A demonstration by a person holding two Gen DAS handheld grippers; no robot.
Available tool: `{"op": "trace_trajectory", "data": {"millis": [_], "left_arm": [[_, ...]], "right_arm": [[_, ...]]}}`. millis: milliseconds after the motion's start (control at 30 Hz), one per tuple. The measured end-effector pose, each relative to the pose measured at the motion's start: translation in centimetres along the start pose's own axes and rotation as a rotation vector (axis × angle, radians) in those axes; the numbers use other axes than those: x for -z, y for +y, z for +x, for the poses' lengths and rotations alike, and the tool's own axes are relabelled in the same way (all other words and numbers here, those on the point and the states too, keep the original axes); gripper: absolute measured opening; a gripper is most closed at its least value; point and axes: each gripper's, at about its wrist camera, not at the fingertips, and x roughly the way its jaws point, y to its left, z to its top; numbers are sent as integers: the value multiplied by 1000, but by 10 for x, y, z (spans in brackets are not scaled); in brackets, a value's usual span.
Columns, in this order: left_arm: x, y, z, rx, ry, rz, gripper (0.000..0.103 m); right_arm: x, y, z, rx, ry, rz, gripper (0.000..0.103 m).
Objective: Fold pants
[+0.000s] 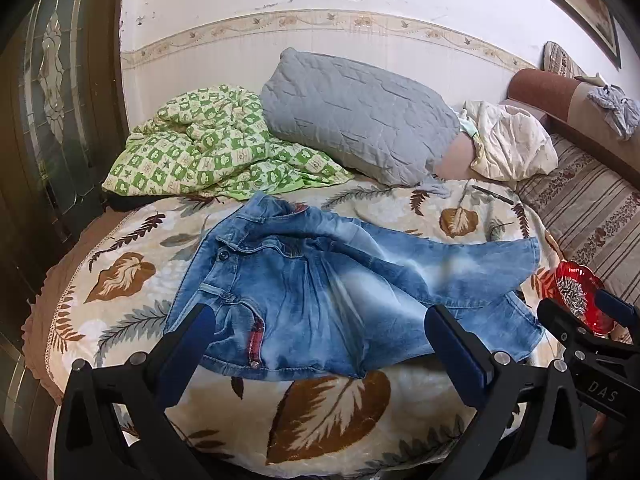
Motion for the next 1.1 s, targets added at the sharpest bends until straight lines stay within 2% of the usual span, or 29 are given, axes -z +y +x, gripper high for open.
{"op": "trace_trajectory", "data": {"millis": [267,1100], "left_arm": [[0,-1,-5,-3,-36,4,103],[3,2,4,2,11,-3,103]], "right_arm": [[-1,-1,0,3,0,-5,103],[2,3,5,7,15,-24,103]]}}
